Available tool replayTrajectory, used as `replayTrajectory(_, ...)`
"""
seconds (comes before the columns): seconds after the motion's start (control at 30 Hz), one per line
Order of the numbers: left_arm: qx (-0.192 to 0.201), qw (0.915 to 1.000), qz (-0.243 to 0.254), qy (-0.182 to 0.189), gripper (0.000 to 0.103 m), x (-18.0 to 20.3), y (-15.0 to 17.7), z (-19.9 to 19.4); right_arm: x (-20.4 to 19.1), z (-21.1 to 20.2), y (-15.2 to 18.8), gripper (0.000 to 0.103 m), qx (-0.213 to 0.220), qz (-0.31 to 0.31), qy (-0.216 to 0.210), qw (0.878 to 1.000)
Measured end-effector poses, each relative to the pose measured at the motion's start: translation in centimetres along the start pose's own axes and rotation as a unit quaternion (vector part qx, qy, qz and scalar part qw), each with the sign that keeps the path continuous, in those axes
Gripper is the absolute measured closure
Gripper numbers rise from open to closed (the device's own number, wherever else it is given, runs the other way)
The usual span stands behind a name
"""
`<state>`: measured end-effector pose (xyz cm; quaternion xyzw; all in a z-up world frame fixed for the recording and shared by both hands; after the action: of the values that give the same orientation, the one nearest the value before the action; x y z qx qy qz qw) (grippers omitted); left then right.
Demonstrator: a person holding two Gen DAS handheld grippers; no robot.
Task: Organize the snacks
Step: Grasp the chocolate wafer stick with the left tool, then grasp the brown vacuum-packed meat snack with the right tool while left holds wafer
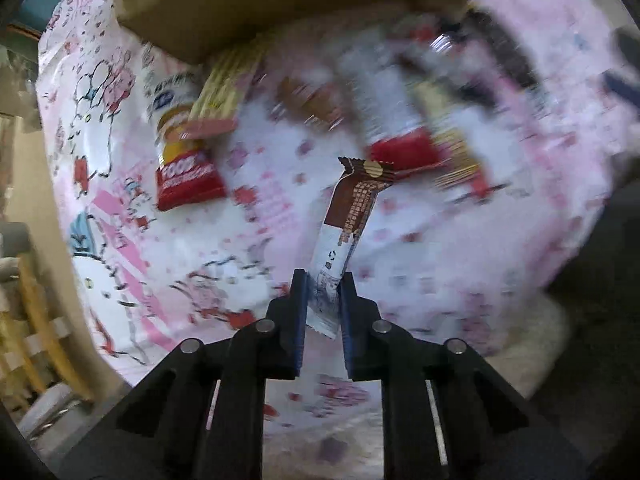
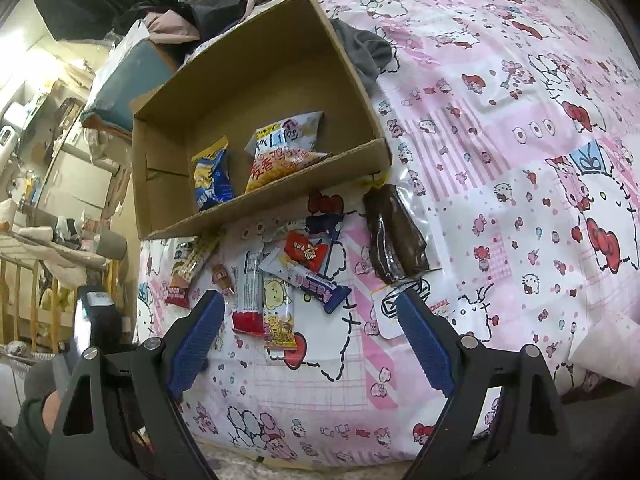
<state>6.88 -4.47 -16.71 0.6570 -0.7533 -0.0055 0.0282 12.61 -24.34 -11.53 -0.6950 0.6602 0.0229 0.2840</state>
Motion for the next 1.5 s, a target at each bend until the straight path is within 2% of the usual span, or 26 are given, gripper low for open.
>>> replayTrajectory(0.13,0.042,0.9954,-0.043,0.075,0.091,0.3,-0.5,-4.2,1.8,-1.6,-0.9,0.012,0.040,0.044,-0.013,0.998)
replayTrajectory(0.3,0.073,0.9836,-0.139,0.089,0.091,-3.2,-1.2,-5.5,5.1,-1.4,-0.9,0.012,0.040,0.122,-0.010,0.992)
replayTrajectory(0.43,0.106,0.9730,-0.188,0.082,0.091,-5.1,-0.6,-6.7,6.7,0.5,-0.8,0.012,0.006,0.149,0.016,0.989)
replayTrajectory(0.5,0.112,0.9694,-0.202,0.084,0.091,-6.8,-0.7,-6.2,7.1,2.2,-1.1,0.012,-0.028,0.137,0.041,0.989)
replayTrajectory(0.63,0.110,0.9686,-0.205,0.088,0.091,-6.5,-1.5,-5.4,7.2,5.5,-1.9,0.012,-0.079,0.071,0.112,0.988)
replayTrajectory(0.73,0.113,0.9693,-0.200,0.088,0.091,-6.0,-1.8,-5.5,7.0,7.9,-2.1,0.012,-0.108,0.041,0.127,0.985)
replayTrajectory(0.87,0.118,0.9690,-0.198,0.089,0.091,-6.1,-1.9,-6.0,6.6,11.1,-1.4,0.011,-0.165,-0.032,0.172,0.971)
replayTrajectory(0.97,0.113,0.9679,-0.203,0.095,0.091,-6.3,-2.0,-5.9,6.4,12.0,-1.3,0.005,-0.171,-0.060,0.192,0.965)
replayTrajectory(1.07,0.110,0.9669,-0.206,0.103,0.091,-6.3,-2.1,-5.9,6.3,12.2,-1.2,0.006,-0.168,-0.075,0.197,0.963)
replayTrajectory(1.2,0.109,0.9671,-0.203,0.107,0.091,-6.0,-2.1,-5.9,5.2,11.5,-1.2,0.036,-0.160,-0.089,0.194,0.964)
replayTrajectory(1.37,0.111,0.9678,-0.200,0.105,0.091,-5.8,-2.1,-5.9,5.3,9.7,-1.2,0.040,-0.147,-0.078,0.185,0.969)
replayTrajectory(1.5,0.114,0.9667,-0.206,0.099,0.091,-6.2,-2.1,-6.0,5.9,7.1,-0.4,0.040,-0.137,-0.043,0.152,0.978)
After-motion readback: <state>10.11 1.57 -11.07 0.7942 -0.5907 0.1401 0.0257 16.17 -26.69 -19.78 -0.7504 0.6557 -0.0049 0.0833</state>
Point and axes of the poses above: each gripper's, at about its wrist camera, not at the fingertips, and z roughly the way its jaws point, x to its right, y to its underside, the point moved 6 cm from there along z, roughly the way its jaws point, and after that the axes turned 11 degrees about -z, right-handed, at the moved point
